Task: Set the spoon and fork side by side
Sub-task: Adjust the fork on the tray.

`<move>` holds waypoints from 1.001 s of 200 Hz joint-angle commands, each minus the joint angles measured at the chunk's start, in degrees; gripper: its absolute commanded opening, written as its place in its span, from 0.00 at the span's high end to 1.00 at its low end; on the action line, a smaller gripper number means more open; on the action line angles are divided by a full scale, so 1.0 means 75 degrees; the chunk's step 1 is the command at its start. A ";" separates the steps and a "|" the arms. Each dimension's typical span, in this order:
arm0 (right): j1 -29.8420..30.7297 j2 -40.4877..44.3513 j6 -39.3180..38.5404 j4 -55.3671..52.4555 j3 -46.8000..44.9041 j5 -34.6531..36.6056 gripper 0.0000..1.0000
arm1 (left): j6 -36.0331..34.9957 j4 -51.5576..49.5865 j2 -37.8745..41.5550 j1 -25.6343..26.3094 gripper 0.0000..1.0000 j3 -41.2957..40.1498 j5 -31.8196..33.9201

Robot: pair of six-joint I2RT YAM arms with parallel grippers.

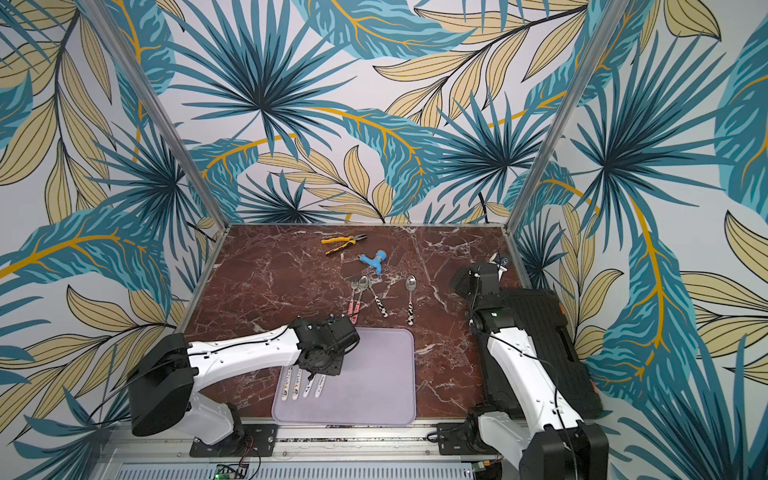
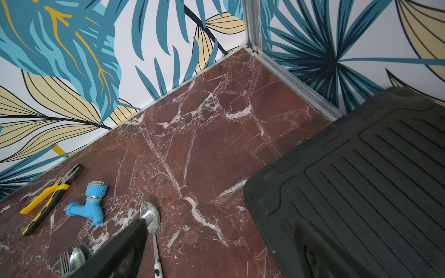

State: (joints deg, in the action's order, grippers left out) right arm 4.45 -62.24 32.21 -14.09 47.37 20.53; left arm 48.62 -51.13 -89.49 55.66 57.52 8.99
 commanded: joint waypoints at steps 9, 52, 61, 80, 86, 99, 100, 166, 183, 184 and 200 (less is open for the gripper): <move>0.0005 0.0042 0.0041 -0.0180 0.0018 0.0130 0.01 | -0.0529 0.0189 -0.0368 -0.0221 0.67 0.0632 0.0061; -0.0005 0.0005 0.0042 -0.0184 0.0011 0.0150 0.00 | -0.0694 0.0506 -0.0650 -0.0573 0.68 0.0547 -0.0158; -0.0004 -0.0002 0.0043 -0.0190 0.0012 0.0153 0.01 | -0.0705 0.0587 -0.0680 -0.0639 0.68 0.0513 -0.0212; 0.0004 -0.0011 0.0023 -0.0185 0.0013 0.0145 0.00 | -0.0751 0.0737 -0.0735 -0.0780 0.68 0.0393 -0.0327; -0.0003 -0.0001 0.0029 -0.0183 0.0021 0.0160 0.00 | -0.0763 0.0780 -0.0755 -0.0819 0.68 0.0359 -0.0332; 0.0002 0.0000 0.0021 -0.0195 0.0022 0.0154 0.00 | -0.0785 0.0875 -0.0782 -0.0910 0.68 0.0261 -0.0332; -0.0002 0.0001 0.0020 -0.0196 0.0023 0.0161 0.00 | -0.0786 0.0882 -0.0788 -0.0914 0.68 0.0257 -0.0332; -0.0003 -0.0001 0.0026 -0.0196 0.0020 0.0169 0.01 | -0.0927 0.0934 -0.0634 -0.1165 0.76 -0.0021 -0.0500; 0.0000 -0.0016 0.0026 -0.0196 0.0024 0.0162 0.01 | -0.0951 0.0836 -0.0567 -0.1206 0.81 -0.0068 -0.0452; -0.0004 -0.0019 0.0022 -0.0196 0.0018 0.0159 0.01 | -0.0951 0.0827 -0.0557 -0.1208 0.82 -0.0072 -0.0451; 0.0001 -0.0025 0.0028 -0.0196 0.0025 0.0164 0.00 | -0.0985 0.0740 -0.0475 -0.1233 0.85 -0.0115 -0.0441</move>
State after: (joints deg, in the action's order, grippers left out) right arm 4.45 -62.26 32.18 -14.09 47.37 20.78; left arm 41.98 -44.47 -94.91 46.89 58.65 5.15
